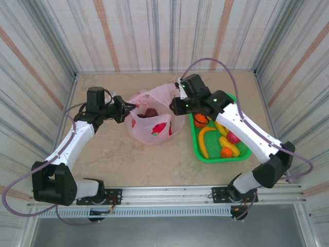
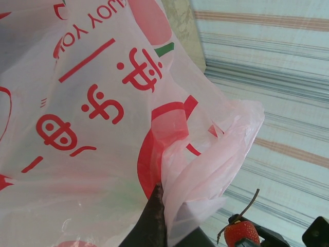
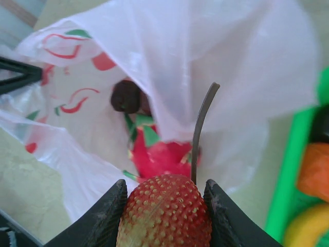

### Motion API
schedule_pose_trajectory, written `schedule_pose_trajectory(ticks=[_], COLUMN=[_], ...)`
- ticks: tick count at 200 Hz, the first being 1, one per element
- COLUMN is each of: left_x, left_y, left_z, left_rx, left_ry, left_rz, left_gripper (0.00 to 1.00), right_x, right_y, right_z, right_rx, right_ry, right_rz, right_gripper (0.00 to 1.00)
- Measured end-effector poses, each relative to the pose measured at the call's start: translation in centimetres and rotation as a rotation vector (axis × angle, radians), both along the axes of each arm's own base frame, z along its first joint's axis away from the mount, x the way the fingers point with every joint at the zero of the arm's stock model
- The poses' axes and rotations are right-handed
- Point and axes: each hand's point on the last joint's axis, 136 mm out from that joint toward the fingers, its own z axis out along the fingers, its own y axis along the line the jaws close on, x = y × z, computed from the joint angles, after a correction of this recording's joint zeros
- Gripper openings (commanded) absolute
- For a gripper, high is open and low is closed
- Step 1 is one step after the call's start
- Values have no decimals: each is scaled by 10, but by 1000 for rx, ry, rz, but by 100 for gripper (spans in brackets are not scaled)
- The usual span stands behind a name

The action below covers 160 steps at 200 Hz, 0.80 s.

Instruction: Place the fake fruits into the plastic bag and tie a complex knot

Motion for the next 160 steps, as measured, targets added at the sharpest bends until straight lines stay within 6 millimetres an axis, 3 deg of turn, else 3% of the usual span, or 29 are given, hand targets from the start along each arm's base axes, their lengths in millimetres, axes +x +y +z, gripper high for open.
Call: schedule_pose_trajectory(ticks=[31, 71, 119, 160], left_x=[-2, -2, -4, -4], left_y=[-4, -5, -4, -4], left_z=[0, 0, 5, 5], left_rx=[0, 0, -2, -2], left_ry=[-1, -2, -15, -14], left_rz=[-11, -14, -13, -13], left_gripper=[0, 0, 0, 0], right_x=[6, 18, 37, 44], right_y=[44, 83, 104, 109], right_z=[-4, -21, -58, -76], right_rx=[22, 31, -4, -26], right_ry=[3, 21, 62, 82], right_rz=[73, 122, 124, 123], right_gripper=[31, 31, 33, 38])
